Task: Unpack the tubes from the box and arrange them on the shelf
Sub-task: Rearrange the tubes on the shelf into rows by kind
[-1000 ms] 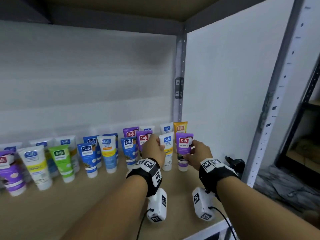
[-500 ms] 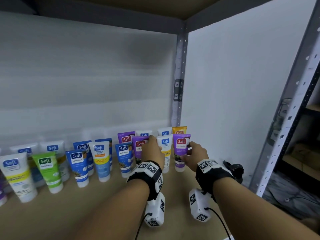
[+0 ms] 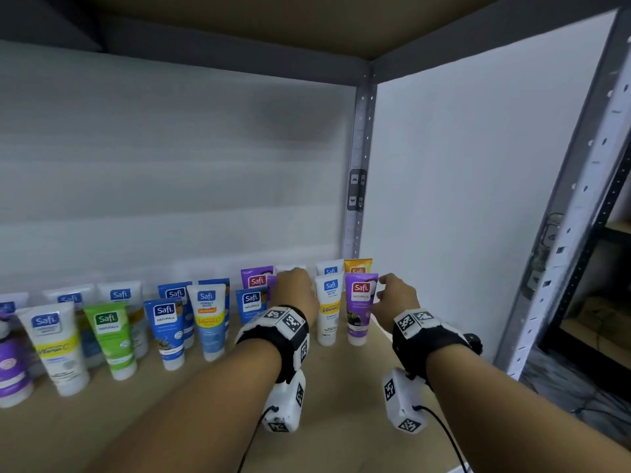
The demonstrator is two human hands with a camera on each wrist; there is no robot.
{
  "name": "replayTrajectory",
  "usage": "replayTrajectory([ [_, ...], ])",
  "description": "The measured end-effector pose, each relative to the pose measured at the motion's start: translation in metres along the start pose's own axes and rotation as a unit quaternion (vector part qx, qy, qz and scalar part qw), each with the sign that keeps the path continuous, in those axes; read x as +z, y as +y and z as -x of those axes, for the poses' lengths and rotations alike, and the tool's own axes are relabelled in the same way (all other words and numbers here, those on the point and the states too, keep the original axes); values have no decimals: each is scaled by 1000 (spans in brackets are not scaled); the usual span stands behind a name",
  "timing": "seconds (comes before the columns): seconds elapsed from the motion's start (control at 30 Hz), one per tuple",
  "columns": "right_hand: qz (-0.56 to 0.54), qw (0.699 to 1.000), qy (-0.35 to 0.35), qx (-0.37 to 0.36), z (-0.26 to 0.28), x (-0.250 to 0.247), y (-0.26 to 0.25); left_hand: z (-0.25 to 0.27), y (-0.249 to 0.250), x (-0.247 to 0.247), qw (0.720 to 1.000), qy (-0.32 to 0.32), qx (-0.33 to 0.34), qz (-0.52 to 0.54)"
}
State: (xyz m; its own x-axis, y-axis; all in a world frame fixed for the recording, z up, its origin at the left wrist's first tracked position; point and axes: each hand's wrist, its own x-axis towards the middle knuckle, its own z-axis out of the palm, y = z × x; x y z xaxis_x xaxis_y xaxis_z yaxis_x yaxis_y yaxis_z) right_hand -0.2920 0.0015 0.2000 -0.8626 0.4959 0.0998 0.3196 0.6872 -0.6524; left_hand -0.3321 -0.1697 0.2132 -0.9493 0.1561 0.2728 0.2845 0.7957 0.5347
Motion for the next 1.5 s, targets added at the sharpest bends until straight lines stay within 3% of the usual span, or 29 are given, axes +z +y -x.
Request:
replayTrajectory([
  [0.1,30,998,45,-21,-5,-17,-16,-14,4,-27,999,8,37,-9],
  [0.23,94,988,66,-104,-17,-37,-43,-37,11,-61,997,-17,76,-22],
  [0.47,217,946,-29,-241,-46,-33,-90,-75,15,-80,975,-85,148,-140],
  [0.67,270,927,-75,-250,-64,-9,-106,-91,21,-68,945,-163,176,-223],
  [0.93,276,923,-100,-249,-75,10,-111,-102,14,-56,925,-197,162,-281],
  [1.17,278,917,-109,-265,-65,4,-118,-96,10,-58,936,-156,162,-271],
  [1.5,235,919,-10,-317,-41,-41,-155,-85,23,-117,959,-47,171,-222],
])
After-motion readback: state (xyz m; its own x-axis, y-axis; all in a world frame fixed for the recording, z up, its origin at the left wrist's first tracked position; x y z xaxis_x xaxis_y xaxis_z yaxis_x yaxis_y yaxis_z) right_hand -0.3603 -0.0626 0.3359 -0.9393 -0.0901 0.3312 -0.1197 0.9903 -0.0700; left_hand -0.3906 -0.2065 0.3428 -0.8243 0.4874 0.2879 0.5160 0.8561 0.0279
